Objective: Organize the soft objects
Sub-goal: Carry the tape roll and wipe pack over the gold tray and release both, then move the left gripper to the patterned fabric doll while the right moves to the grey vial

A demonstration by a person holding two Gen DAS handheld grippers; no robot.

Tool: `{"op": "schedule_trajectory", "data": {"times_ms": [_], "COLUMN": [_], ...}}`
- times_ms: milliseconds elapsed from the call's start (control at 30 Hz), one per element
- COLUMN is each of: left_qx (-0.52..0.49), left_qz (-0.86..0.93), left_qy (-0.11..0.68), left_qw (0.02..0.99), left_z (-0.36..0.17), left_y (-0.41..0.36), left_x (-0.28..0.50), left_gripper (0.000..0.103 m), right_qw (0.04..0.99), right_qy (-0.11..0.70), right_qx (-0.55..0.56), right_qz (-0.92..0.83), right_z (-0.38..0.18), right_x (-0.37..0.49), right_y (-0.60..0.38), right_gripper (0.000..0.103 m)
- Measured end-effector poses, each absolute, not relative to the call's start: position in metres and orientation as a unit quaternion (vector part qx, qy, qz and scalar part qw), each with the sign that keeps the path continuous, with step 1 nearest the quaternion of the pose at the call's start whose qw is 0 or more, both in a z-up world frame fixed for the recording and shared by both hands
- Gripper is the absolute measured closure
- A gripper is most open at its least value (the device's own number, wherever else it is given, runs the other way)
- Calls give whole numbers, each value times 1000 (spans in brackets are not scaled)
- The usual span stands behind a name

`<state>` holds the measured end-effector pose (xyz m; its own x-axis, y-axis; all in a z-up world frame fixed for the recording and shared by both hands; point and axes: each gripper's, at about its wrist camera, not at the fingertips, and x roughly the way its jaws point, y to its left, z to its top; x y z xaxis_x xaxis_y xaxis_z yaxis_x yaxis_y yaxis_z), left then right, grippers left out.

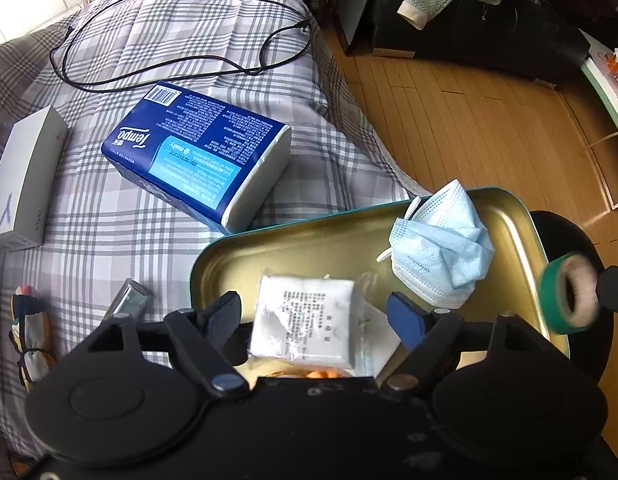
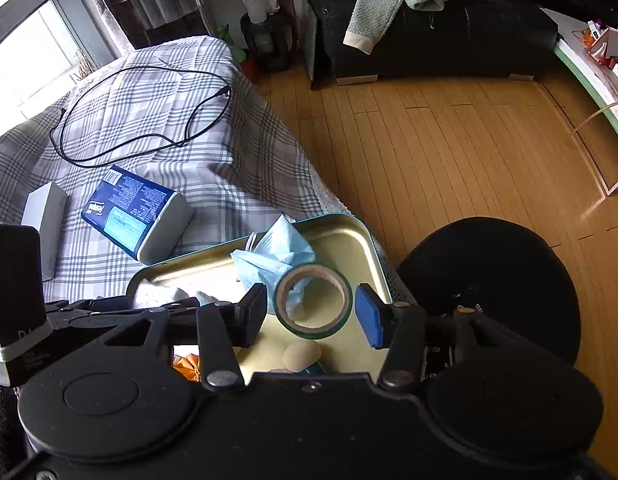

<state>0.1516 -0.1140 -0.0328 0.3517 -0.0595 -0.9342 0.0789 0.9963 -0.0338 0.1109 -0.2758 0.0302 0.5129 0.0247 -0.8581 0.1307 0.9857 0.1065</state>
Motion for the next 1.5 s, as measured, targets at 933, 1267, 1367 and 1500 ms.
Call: {"op": "schedule_trajectory", "data": {"times_ms": [933, 1267, 1367, 1500], "left_qx": [-46, -90, -105, -114], "left_qz": [-63, -82, -82, -71], "left_qy": [546, 504, 488, 464], "left_qw": [834, 855, 862, 876], "left_z": [8, 61, 79, 99], "left_y": [-51, -4, 12, 35], "left_x": [78, 35, 27, 20], "left_gripper": [8, 5, 5, 2], "right_qw": [867, 866, 868, 867], "right_qy": [495, 498, 496, 495], "right_qx": [45, 35, 33, 38], "right_qz": [-13, 4, 14, 36], "right_z": [28, 28, 30, 31], "right_x": [114, 119, 120, 120], "right_y": [-248, -224, -213, -196], "right_gripper": [52, 51, 51, 51]}}
